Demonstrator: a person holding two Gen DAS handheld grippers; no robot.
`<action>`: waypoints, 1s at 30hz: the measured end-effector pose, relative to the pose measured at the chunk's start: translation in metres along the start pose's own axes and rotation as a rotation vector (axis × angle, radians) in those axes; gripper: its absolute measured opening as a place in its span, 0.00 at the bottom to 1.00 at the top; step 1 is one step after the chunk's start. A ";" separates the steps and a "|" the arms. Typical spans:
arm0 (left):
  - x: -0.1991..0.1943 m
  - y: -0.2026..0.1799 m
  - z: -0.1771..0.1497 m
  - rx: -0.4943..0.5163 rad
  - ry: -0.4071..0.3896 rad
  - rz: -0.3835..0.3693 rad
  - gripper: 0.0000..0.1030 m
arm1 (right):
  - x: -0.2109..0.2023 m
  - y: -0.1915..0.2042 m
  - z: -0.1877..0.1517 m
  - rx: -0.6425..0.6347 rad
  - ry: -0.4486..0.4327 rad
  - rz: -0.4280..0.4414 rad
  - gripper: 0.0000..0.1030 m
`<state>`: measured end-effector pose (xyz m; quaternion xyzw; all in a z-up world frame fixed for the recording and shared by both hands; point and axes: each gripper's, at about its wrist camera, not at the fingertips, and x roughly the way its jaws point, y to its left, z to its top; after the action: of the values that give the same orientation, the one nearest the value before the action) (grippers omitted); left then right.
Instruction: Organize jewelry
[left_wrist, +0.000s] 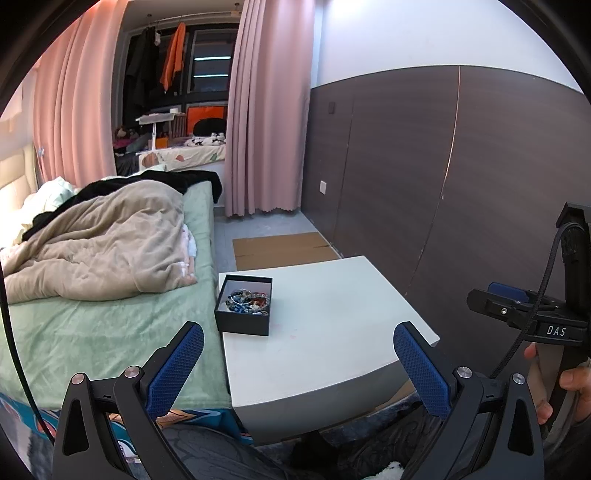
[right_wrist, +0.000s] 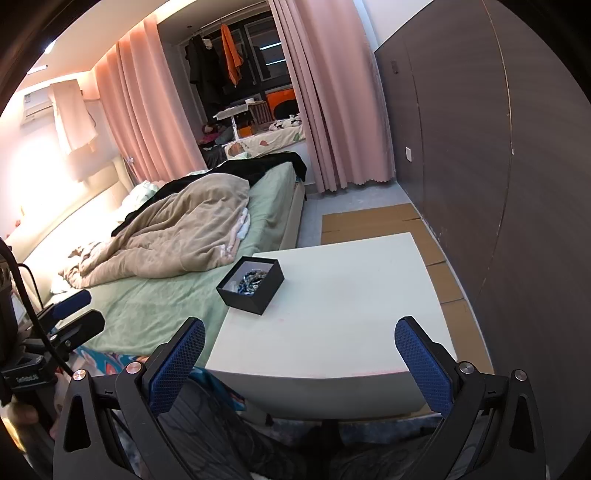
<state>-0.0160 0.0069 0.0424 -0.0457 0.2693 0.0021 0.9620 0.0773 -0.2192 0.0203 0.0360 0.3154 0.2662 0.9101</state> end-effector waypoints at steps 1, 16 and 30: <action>0.000 0.001 -0.001 -0.003 0.000 -0.001 0.99 | 0.000 0.000 0.000 0.000 0.001 0.001 1.00; -0.001 0.005 -0.003 -0.017 0.000 0.007 1.00 | 0.001 0.001 0.001 -0.001 0.000 0.002 1.00; -0.003 0.003 -0.006 -0.011 -0.008 0.010 1.00 | 0.001 -0.001 -0.001 0.008 0.002 -0.010 1.00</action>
<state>-0.0213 0.0089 0.0388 -0.0497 0.2657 0.0088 0.9627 0.0778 -0.2191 0.0187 0.0379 0.3177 0.2604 0.9109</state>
